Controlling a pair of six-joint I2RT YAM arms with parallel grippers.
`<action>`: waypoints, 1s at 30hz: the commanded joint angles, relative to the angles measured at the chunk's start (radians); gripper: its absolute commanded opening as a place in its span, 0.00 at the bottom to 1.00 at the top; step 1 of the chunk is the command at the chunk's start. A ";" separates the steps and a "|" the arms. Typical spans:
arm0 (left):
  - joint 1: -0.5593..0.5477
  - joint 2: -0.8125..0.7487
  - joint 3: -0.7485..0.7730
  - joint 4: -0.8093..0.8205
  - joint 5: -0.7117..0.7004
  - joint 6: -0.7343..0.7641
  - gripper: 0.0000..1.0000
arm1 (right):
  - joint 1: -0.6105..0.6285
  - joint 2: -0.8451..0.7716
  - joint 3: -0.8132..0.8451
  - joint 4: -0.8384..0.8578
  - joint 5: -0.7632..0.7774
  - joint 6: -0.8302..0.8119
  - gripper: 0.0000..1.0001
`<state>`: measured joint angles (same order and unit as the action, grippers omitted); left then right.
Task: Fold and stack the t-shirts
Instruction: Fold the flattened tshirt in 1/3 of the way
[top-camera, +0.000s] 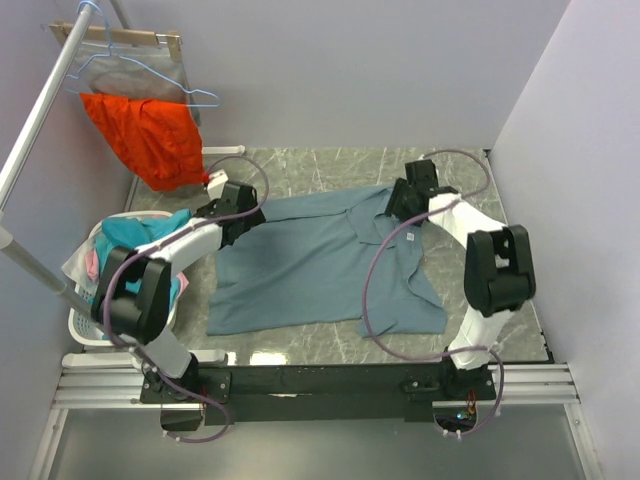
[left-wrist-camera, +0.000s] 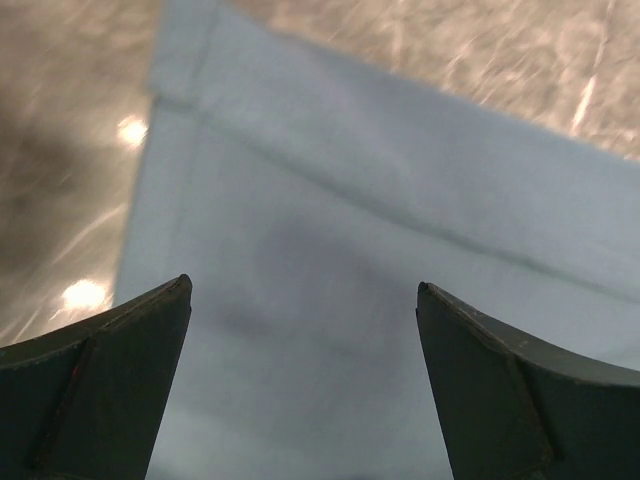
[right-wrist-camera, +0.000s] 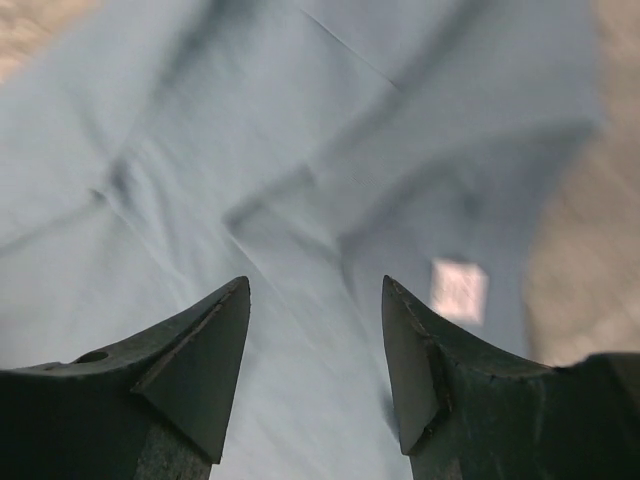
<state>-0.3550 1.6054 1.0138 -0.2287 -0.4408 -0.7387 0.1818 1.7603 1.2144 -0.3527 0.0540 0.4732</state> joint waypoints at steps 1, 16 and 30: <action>0.011 0.082 0.101 0.100 0.028 0.044 0.99 | -0.015 0.082 0.151 0.060 -0.137 -0.022 0.62; 0.063 0.202 0.132 0.127 0.108 0.032 0.98 | -0.016 0.217 0.280 -0.065 -0.172 0.047 0.57; 0.082 0.260 0.157 0.129 0.132 0.024 0.98 | -0.010 0.294 0.301 -0.055 -0.151 0.050 0.56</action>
<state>-0.2810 1.8576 1.1297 -0.1200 -0.3271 -0.7181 0.1722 2.0090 1.4677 -0.4179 -0.1131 0.5240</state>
